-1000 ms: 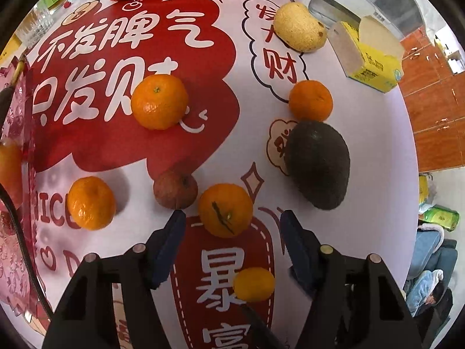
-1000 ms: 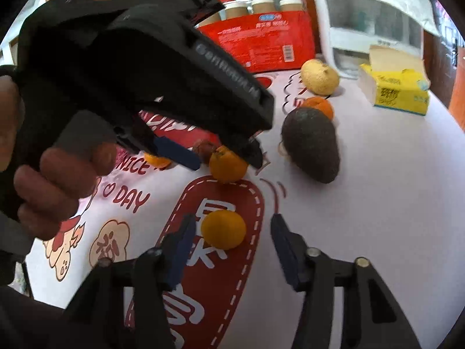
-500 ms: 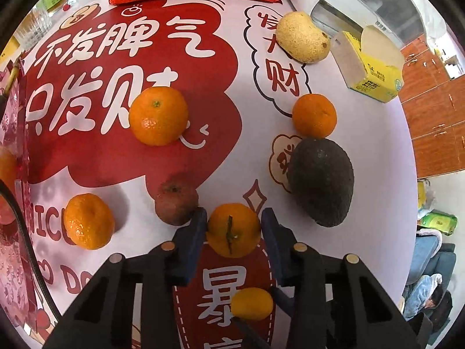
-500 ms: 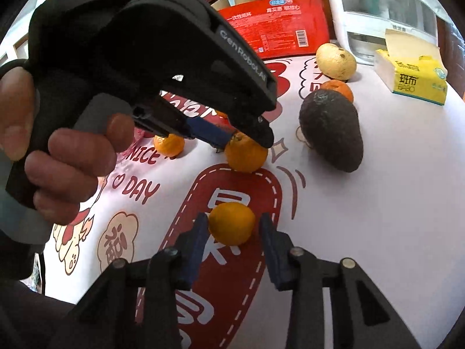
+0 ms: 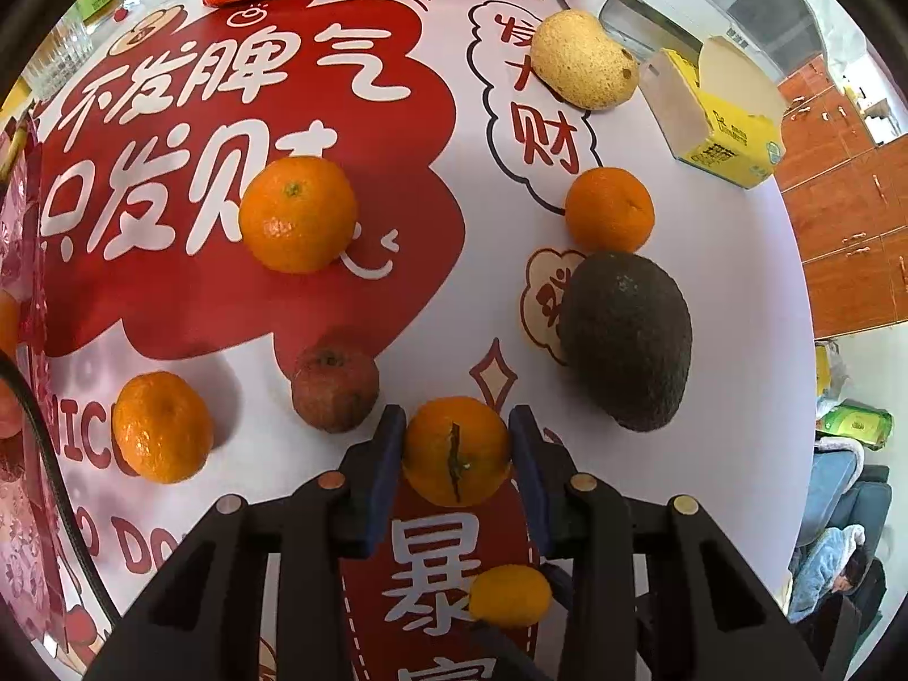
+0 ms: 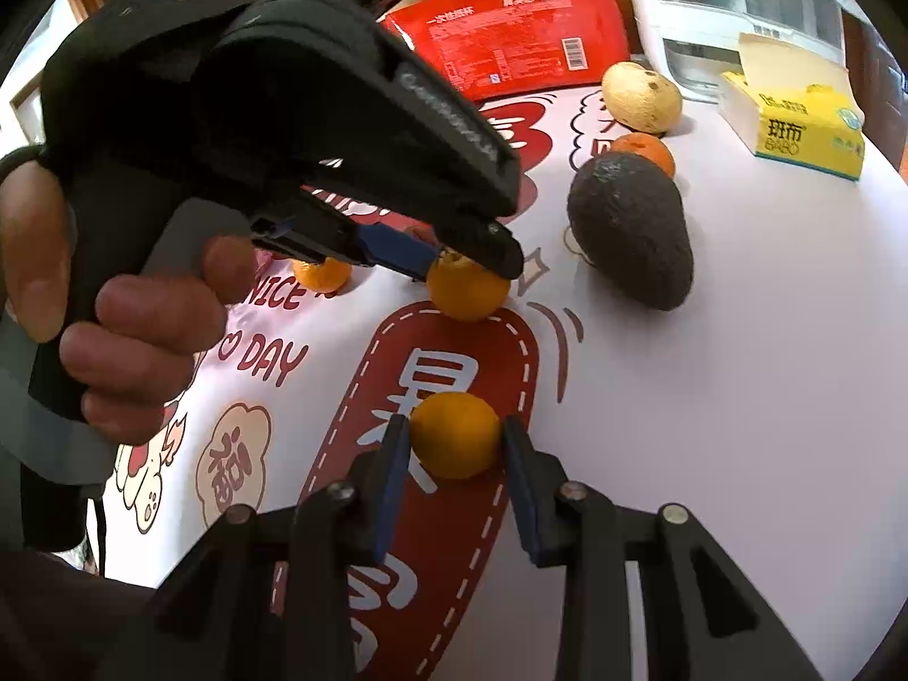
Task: Organize fruits
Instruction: 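Grasp the stemmed mandarin with the left tool while the right tool grasps another mandarin, then carry the mandarin in each tool over to the pink bowl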
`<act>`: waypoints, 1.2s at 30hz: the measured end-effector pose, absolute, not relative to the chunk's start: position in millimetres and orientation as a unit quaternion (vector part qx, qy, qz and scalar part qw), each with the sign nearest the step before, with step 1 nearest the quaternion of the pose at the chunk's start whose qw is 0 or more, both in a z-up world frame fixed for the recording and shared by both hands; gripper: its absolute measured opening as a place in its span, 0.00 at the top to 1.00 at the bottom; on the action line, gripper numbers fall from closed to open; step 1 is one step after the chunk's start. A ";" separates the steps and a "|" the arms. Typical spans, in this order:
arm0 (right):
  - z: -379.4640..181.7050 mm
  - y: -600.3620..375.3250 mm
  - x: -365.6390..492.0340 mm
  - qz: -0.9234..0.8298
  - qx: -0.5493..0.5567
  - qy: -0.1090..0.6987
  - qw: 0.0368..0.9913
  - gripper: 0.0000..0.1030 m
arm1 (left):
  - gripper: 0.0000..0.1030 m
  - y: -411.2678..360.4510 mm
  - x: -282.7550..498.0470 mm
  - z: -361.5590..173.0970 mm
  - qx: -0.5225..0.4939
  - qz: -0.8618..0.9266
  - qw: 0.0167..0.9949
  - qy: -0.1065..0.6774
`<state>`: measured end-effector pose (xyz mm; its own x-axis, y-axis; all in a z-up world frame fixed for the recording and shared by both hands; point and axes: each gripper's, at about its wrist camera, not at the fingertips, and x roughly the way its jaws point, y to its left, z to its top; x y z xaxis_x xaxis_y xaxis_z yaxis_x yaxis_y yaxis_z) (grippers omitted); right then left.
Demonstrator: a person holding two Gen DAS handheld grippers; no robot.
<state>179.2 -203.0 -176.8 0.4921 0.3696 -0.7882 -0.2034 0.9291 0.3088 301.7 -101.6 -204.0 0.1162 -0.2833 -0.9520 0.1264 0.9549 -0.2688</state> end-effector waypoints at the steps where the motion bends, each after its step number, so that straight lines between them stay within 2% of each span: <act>1: -176.5 -203.5 179.1 0.165 0.089 0.478 0.858 0.68 | 0.65 -100.5 299.9 -203.4 -0.062 -0.138 0.744 0.651; 12: -165.5 -208.0 164.7 0.127 0.105 0.494 0.854 0.68 | 0.65 -73.0 256.8 -180.3 -0.077 -0.143 0.742 0.651; 19: -149.4 -201.4 145.0 0.113 0.116 0.487 0.858 0.68 | 0.65 -46.8 219.8 -147.7 -0.065 -0.148 0.759 0.631; 36: -111.4 -148.4 90.5 0.132 0.056 0.460 0.876 0.68 | 0.65 28.6 125.5 -97.4 -0.094 -0.112 0.805 0.575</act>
